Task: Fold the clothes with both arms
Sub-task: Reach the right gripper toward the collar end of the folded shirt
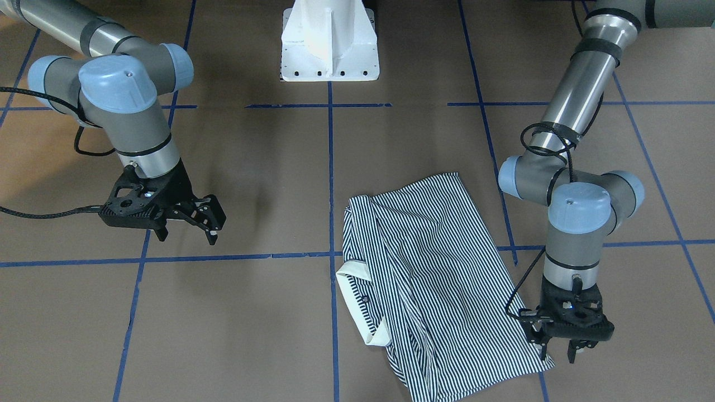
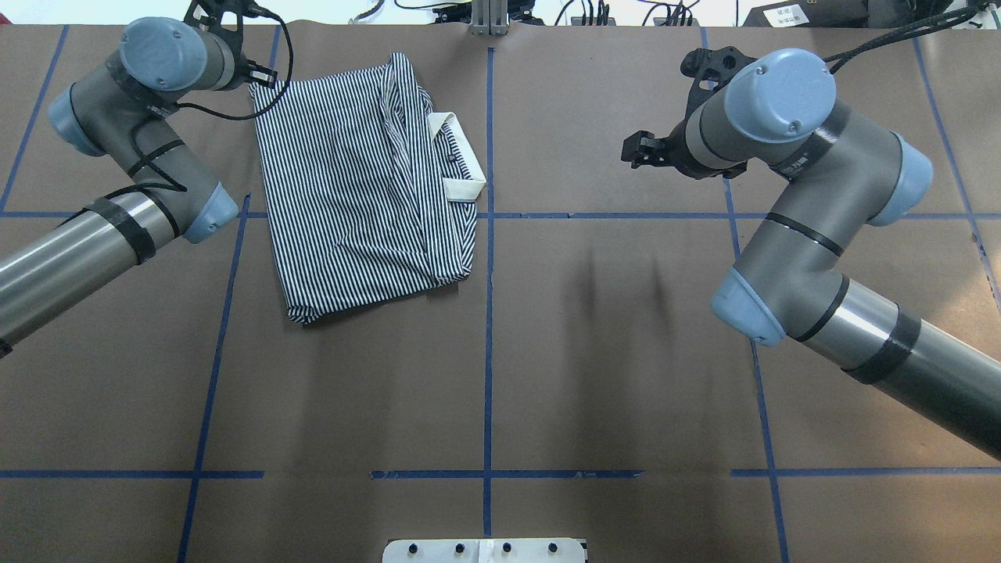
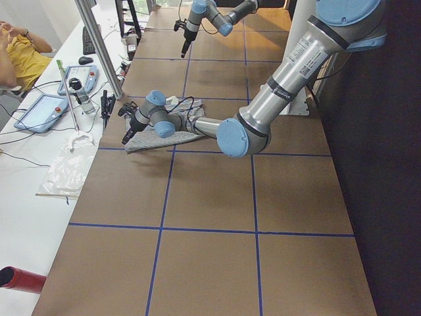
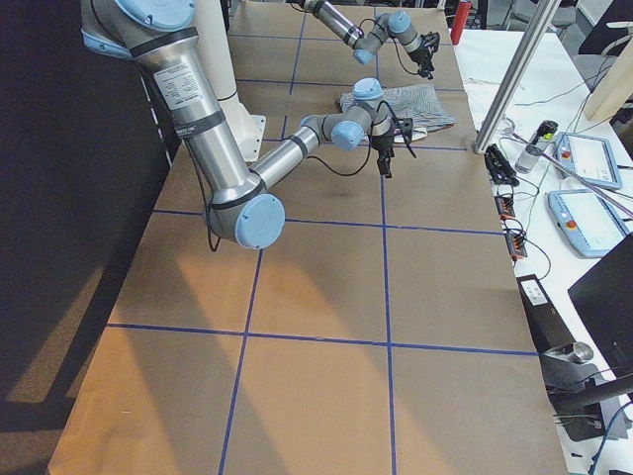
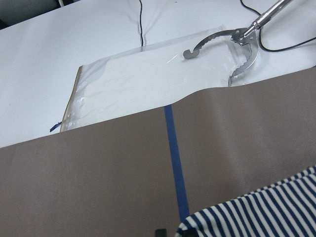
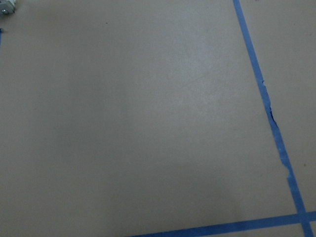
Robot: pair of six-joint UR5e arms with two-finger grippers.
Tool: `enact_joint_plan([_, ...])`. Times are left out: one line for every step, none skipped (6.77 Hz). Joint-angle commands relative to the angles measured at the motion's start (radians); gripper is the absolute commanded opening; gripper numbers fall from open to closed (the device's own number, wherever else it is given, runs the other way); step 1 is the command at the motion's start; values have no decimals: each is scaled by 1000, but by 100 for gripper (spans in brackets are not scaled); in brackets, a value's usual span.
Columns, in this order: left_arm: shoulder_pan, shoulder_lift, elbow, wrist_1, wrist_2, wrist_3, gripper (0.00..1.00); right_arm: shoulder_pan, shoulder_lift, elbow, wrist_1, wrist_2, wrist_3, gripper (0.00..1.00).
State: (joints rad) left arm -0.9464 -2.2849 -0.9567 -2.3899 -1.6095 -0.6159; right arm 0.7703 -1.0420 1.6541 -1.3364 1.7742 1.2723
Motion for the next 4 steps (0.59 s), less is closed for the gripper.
enact_joint_plan([-23,41,-83,-6,-104,47,100,-70,188,-156,-1,-63,350,59])
enact_joint_plan([-23,42,-86,-6,-106,45,100,-119,289,-265,3,-178,480,58])
enact_joint_plan([-23,42,-86,-8,-107,44,100,-155,371,-404,58,-243,545,58])
enact_joint_plan([-22,41,-86,-8,-107,41,100,-175,429,-542,157,-298,571,57])
